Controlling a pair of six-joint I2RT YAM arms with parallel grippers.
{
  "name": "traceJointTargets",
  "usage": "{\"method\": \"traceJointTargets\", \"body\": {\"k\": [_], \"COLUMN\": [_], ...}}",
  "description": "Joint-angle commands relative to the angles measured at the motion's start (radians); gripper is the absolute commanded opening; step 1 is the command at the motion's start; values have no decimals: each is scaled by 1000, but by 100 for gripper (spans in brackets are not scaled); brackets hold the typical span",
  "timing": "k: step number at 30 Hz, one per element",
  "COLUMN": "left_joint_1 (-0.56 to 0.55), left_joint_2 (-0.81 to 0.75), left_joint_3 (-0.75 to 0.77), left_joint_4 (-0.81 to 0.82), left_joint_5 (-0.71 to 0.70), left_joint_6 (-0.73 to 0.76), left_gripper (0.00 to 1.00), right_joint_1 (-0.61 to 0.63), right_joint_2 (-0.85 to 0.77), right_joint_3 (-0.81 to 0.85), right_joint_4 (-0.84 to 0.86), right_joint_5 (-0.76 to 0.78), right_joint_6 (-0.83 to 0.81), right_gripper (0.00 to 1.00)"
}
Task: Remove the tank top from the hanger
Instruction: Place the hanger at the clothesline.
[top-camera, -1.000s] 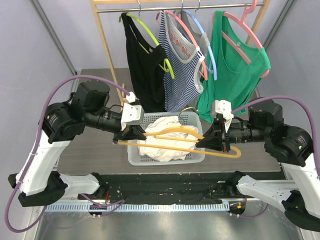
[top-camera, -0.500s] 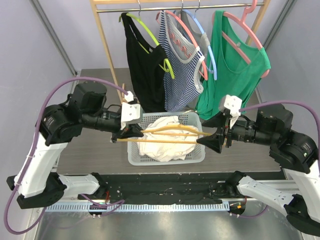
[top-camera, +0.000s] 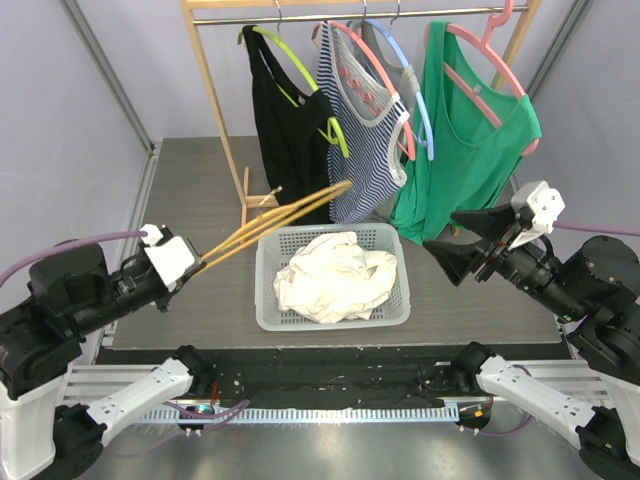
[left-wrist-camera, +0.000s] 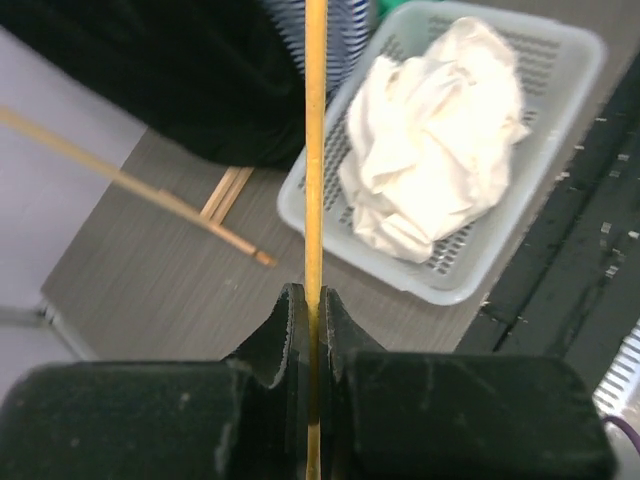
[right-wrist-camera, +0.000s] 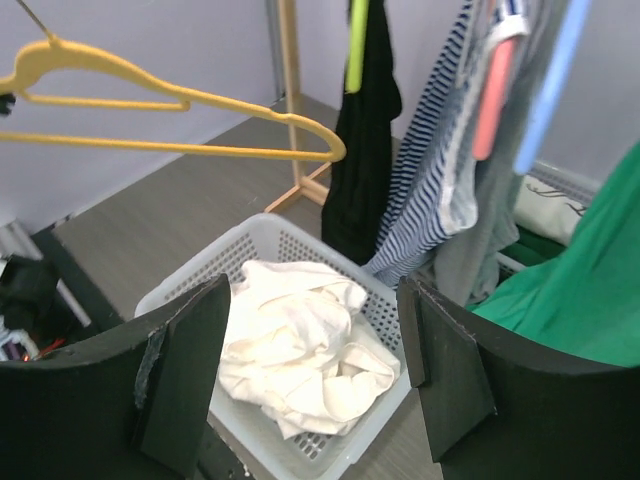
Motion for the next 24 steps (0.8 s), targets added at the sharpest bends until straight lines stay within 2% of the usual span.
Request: {"method": "traceJointTargets", "body": {"k": [1,7,12,17,21,24], "left_joint_1": [28,48,80,85,85,85], "left_joint_2": [-17,-49,-3,138,300,368], "left_joint_3": [-102,-172,-203,-123,37,88], "left_joint_4": [152,189,304,324,289,321], "left_joint_5": [-352,-419,-603,-583,-580,-588], "left_joint_6": [-147,-216,-313,-420,-445,-454], "left_gripper": [0,0,0,0,0,0], "right_joint_1": [-3,-3,-2,-3,-3,-2], "right_joint_2": [-10,22,23,40,51,54], "right_joint_3": [-15,-3,-3,-9,-18,-28], "right_joint_4": [146,147,145,151,159,171], "right_joint_5": [195,163,170,190,166,155], "right_joint_6": [72,98,106,121,149,163], "right_gripper": [75,75,75,75,75,75]}}
